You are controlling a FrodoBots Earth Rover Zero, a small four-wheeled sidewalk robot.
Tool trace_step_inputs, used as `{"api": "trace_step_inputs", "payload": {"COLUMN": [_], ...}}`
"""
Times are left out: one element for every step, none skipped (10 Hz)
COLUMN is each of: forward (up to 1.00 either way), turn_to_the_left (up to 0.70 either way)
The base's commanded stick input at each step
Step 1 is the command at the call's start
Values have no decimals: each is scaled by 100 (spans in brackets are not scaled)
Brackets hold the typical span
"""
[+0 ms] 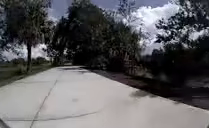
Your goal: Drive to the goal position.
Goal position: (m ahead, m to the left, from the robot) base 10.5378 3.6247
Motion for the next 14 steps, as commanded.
{"api": "trace_step_inputs", "payload": {"forward": [85,85,85,85,85,85,85,85,85,85,85,85,85,85], "turn_to_the_left": [2,34,34,34,34,34,31,27,19,0,0,0,0,0]}}
